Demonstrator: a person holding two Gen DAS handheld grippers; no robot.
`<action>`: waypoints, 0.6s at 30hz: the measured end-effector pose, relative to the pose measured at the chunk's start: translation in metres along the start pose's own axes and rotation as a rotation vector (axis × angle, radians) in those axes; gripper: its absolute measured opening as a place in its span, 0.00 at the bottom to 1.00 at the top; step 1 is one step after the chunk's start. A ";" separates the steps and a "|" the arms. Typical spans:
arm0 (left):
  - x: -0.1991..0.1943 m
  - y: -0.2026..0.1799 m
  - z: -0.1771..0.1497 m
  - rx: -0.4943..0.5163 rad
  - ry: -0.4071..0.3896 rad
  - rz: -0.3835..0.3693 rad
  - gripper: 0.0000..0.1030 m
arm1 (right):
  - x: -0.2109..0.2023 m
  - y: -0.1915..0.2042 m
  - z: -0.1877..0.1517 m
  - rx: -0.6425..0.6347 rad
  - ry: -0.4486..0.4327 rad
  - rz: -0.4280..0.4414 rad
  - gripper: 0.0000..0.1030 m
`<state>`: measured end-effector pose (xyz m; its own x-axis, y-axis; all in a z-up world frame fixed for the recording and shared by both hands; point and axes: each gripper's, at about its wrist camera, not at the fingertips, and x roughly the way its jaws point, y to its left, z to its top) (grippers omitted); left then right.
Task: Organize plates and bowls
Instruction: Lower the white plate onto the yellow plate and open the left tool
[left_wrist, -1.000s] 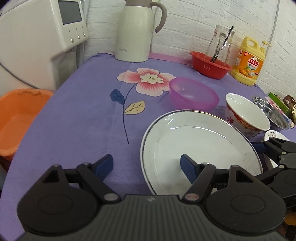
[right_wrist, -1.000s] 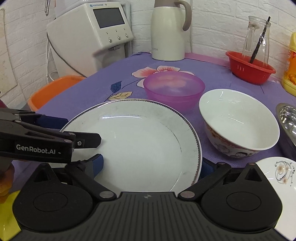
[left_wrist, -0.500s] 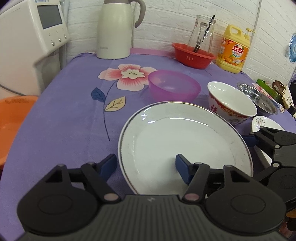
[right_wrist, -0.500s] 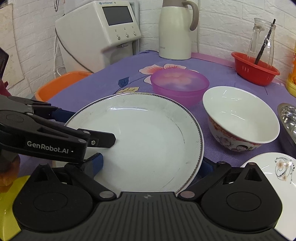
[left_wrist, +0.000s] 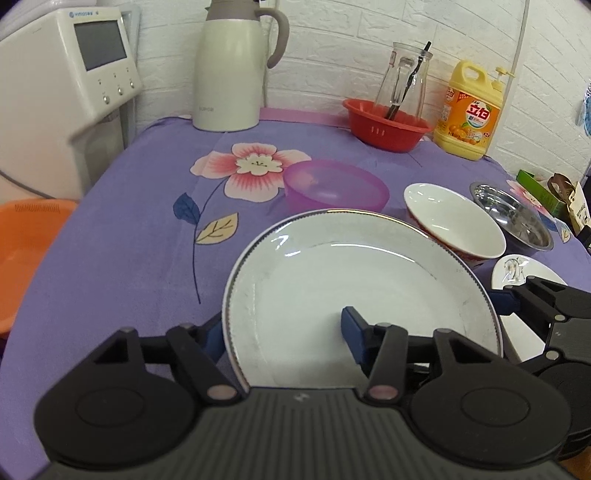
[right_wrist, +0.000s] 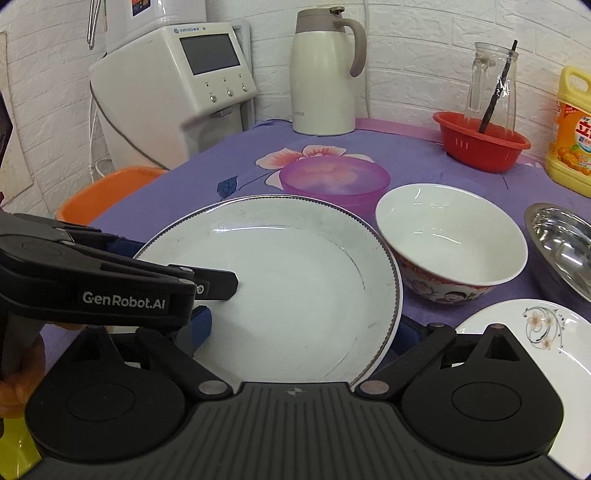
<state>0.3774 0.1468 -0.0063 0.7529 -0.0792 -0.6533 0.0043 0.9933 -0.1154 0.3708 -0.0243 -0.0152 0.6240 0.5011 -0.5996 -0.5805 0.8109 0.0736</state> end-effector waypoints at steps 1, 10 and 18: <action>-0.003 -0.001 0.001 0.006 -0.009 0.010 0.50 | -0.002 -0.001 0.001 0.009 -0.003 0.005 1.00; -0.047 0.001 -0.007 -0.011 -0.051 0.049 0.50 | -0.025 0.015 0.005 0.011 -0.047 0.066 1.00; -0.100 -0.011 -0.066 -0.048 -0.034 0.030 0.51 | -0.081 0.047 -0.033 0.022 -0.029 0.098 1.00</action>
<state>0.2587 0.1386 0.0113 0.7741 -0.0456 -0.6314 -0.0496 0.9900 -0.1324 0.2758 -0.0372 0.0104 0.5801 0.5864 -0.5653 -0.6277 0.7641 0.1485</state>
